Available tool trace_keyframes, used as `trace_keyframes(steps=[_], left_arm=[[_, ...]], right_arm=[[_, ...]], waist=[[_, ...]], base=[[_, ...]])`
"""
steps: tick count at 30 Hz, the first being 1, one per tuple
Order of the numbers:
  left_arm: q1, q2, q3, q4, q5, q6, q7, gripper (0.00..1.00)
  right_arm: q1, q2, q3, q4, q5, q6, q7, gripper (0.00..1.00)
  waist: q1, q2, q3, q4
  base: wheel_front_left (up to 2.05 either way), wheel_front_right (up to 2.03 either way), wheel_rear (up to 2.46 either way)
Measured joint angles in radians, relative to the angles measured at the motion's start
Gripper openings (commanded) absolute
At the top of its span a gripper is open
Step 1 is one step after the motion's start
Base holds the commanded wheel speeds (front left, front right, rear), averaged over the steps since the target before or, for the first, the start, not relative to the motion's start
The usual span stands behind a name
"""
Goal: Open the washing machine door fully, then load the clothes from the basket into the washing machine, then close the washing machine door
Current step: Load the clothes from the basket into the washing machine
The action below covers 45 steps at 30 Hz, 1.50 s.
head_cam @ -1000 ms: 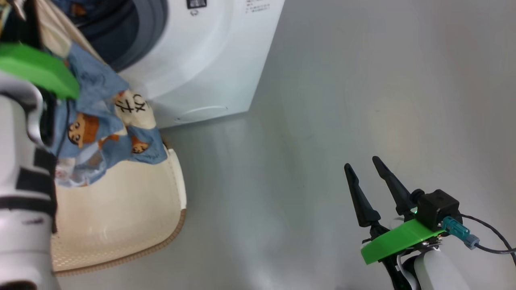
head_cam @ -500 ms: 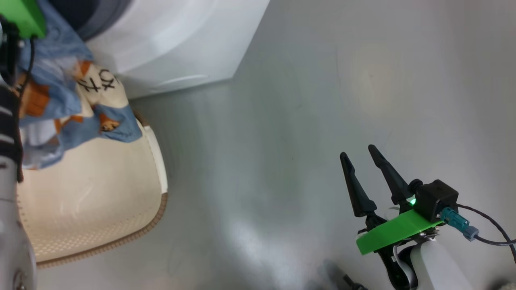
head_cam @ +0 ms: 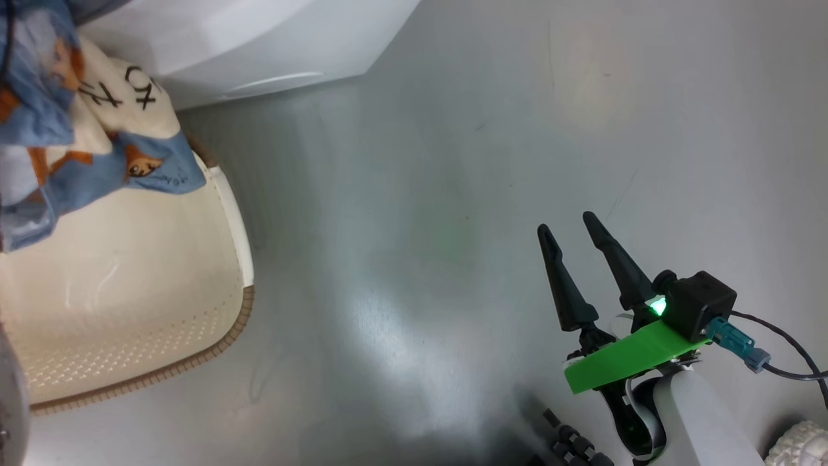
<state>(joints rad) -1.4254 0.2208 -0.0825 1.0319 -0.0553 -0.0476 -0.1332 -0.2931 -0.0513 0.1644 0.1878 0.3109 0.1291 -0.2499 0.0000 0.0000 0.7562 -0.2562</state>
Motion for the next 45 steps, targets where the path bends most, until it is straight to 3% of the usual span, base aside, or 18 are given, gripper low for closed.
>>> trace_keyframes(steps=[9, 15, 19, 20, 21, 32, 45], left_arm=[[-0.051, 0.055, -0.055, -0.049, 0.062, 0.023, -0.115, 0.00], [-0.077, 0.096, -0.090, -0.291, 0.090, 0.039, -0.123, 0.00], [-0.070, 0.099, -0.086, -0.266, 0.074, 0.039, -0.124, 0.00], [-0.069, 0.097, -0.083, -0.241, 0.063, 0.039, -0.123, 0.27], [-0.066, 0.094, -0.078, -0.212, 0.051, 0.039, -0.123, 1.00], [-0.060, 0.050, -0.067, 0.005, -0.007, 0.037, -0.121, 1.00], [-0.036, -0.016, -0.060, 0.091, -0.056, 0.037, -0.115, 1.00]], right_arm=[[-0.009, 0.000, 0.014, -0.005, 0.002, 0.000, 0.000, 1.00], [-0.016, 0.001, 0.017, -0.006, 0.003, 0.000, 0.000, 1.00], [-0.016, 0.001, 0.018, -0.004, 0.008, 0.000, 0.000, 1.00], [-0.016, 0.001, 0.017, -0.003, 0.008, 0.000, 0.000, 1.00], [-0.016, 0.001, 0.017, -0.002, 0.008, 0.000, 0.000, 1.00], [-0.016, 0.001, 0.019, 0.012, 0.008, 0.000, 0.000, 1.00], [-0.016, 0.000, -0.001, 0.026, -0.002, 0.000, 0.000, 1.00]], waist=[[0.0000, 0.0000, 0.030, -0.003], [0.0000, 0.0000, 0.038, -0.017], [0.0000, 0.0000, 0.035, -0.022], [0.0000, 0.0000, 0.033, -0.022], [0.0000, 0.0000, 0.029, -0.022], [-0.0001, 0.0000, -0.010, 0.000], [0.0000, 0.0000, -0.079, 0.037]], base=[[0.00, 0.00, 0.00], [0.00, 0.00, 0.00], [0.00, 0.00, 0.00], [0.00, 0.00, 0.00], [0.00, 0.00, 0.00], [0.00, 0.00, 0.00], [0.00, 0.00, 0.00]])
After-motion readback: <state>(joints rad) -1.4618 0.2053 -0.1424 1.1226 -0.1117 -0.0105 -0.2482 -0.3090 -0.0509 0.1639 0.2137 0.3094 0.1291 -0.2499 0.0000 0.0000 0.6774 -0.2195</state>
